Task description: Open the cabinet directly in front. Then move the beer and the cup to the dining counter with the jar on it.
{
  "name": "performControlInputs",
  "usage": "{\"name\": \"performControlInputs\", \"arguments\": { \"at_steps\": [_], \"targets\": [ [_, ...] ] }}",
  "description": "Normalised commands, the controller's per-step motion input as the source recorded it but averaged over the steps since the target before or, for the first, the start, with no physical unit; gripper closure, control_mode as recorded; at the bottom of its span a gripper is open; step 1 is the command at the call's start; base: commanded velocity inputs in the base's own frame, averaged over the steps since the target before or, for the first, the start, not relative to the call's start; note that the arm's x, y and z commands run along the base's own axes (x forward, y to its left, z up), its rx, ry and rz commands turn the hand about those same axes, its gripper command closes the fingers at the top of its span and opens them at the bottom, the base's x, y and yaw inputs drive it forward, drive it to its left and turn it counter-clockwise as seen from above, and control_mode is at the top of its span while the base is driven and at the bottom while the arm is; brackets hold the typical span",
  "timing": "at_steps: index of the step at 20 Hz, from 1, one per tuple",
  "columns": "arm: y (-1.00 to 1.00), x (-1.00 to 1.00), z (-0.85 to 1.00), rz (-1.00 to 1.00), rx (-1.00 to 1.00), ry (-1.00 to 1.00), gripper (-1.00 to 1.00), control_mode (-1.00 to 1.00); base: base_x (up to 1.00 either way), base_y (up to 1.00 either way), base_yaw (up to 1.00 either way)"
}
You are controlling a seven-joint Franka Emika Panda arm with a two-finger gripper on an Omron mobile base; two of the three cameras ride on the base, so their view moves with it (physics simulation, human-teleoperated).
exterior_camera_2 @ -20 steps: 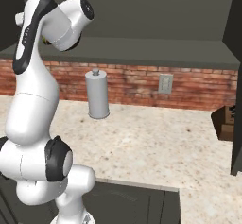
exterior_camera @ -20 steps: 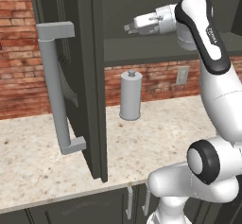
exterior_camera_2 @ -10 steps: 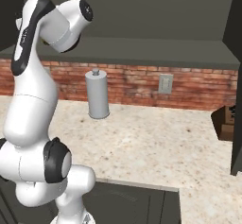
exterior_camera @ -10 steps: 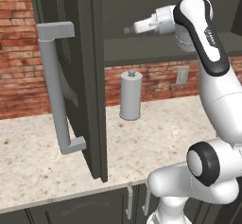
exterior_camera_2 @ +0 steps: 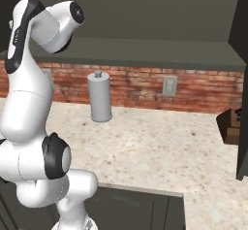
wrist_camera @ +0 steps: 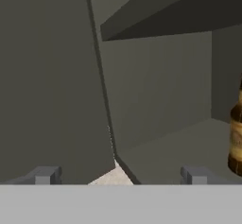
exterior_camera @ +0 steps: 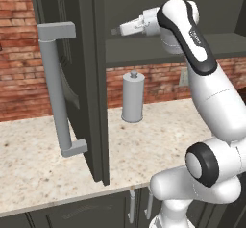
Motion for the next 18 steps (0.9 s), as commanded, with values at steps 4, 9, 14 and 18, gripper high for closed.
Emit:
{"name": "performControlInputs", "arguments": {
  "at_steps": [4, 9, 14, 18],
  "targets": [
    [0.09, 0.28, 0.00, -0.03, 0.00, 0.03, -1.00, -1.00, 0.00, 0.00, 0.00],
    [0.00, 0.27, 0.00, -0.07, 0.00, 0.01, -1.00, -1.00, 0.00, 0.00, 0.00],
    [0.00, 0.25, 0.00, -0.08, 0.00, 0.00, -1.00, -1.00, 0.00, 0.00, 0.00],
    [0.02, 0.29, 0.00, -0.02, 0.00, 0.01, -1.00, -1.00, 0.00, 0.00, 0.00]
  ]
}}
